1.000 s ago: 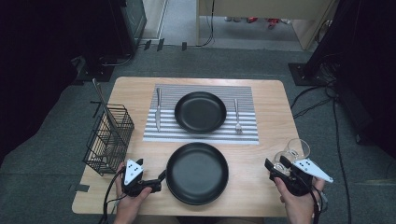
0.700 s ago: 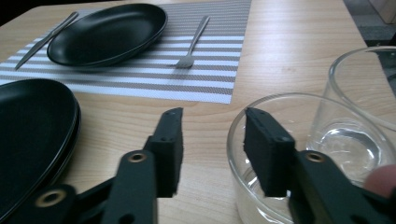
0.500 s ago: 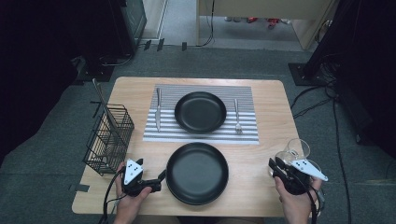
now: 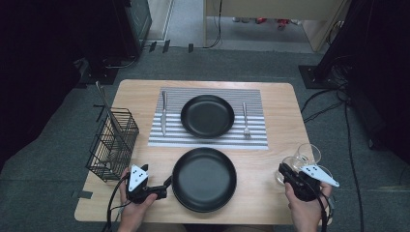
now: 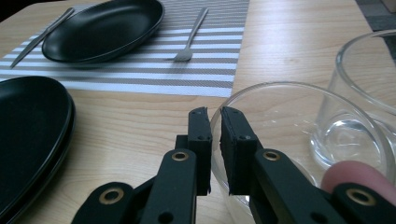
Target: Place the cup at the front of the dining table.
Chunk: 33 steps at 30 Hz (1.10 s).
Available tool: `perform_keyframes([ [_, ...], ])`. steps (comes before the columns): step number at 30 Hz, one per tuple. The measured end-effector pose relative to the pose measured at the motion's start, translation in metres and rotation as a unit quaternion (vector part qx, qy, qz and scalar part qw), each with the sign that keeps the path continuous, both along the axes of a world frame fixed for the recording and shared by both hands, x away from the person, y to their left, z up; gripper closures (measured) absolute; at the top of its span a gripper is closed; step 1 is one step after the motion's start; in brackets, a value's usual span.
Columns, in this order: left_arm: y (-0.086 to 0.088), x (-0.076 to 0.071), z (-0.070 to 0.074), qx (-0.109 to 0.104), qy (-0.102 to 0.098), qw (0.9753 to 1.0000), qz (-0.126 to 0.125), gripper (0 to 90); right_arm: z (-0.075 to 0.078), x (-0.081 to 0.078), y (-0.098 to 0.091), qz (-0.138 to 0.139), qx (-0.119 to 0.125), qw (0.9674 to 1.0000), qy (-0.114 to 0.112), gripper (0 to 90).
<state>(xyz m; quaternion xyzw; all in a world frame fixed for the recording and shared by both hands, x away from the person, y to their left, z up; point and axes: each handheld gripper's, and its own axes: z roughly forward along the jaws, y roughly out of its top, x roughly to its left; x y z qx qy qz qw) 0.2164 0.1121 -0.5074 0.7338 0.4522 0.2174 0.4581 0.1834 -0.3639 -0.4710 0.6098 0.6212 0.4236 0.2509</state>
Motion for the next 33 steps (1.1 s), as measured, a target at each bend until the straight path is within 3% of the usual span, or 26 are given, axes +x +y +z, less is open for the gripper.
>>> perform_keyframes([
  [12,0.0,0.0,0.0,0.001,0.0,1.0,0.0,2.2,0.001,0.002,0.01,0.031,0.009,0.9995,0.001,84.3],
  [24,0.0,0.0,0.0,0.001,-0.001,1.0,0.0,2.2,0.0,0.004,0.03,0.074,0.004,0.9972,-0.013,84.9],
  [33,0.0,0.0,0.0,0.001,-0.001,1.0,0.0,2.2,0.0,0.005,0.04,0.087,0.01,0.9959,-0.019,85.2],
])
